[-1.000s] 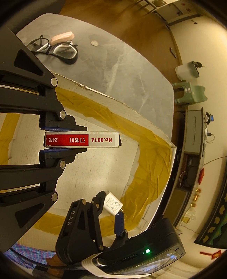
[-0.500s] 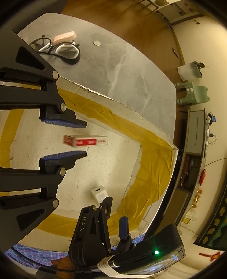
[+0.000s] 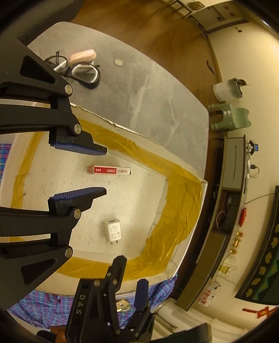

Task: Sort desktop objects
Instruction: 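Grasp the purple action figure on the cloth with the right tool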

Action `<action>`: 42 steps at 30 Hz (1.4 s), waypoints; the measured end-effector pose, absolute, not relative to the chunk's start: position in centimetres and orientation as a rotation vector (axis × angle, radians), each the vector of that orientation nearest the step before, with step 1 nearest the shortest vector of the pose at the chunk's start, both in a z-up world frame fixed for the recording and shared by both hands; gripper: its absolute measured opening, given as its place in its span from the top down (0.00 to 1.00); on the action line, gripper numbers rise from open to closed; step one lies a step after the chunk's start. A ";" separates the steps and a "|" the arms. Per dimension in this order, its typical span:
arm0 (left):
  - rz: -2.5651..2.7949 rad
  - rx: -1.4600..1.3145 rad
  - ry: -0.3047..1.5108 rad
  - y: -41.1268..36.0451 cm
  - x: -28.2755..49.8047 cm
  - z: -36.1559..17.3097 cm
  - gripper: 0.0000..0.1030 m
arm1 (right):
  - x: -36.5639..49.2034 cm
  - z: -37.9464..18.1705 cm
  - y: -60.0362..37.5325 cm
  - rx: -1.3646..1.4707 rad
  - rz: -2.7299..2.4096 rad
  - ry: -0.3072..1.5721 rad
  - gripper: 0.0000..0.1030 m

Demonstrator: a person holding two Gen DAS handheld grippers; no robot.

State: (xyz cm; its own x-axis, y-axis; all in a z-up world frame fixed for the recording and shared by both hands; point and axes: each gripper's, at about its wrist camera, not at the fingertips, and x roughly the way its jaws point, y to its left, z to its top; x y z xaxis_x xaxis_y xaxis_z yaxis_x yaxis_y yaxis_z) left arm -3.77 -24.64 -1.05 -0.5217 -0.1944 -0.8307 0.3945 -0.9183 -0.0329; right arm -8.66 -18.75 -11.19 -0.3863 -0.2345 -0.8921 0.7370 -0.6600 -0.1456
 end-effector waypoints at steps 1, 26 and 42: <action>-2.463 1.296 0.305 -24.5 -3.5 -0.7 0.68 | -8.3 -10.8 -18.4 1.206 -2.080 0.710 0.37; -2.939 1.237 0.040 -9.2 0.4 4.7 0.61 | 2.9 -10.8 1.0 1.002 -2.285 0.329 0.26; -2.814 1.582 -0.005 -2.0 -7.4 -3.7 0.59 | 2.1 -22.7 2.7 1.069 -2.084 0.703 0.26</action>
State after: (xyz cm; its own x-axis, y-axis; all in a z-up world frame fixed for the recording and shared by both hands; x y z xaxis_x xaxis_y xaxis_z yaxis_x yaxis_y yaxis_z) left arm -7.44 -2.05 -3.65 -0.5168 0.0737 -0.8530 -0.0768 -0.9963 -0.0395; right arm 2.06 2.75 -22.74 -0.4293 -0.3245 -0.8428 0.7689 -0.6209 -0.1526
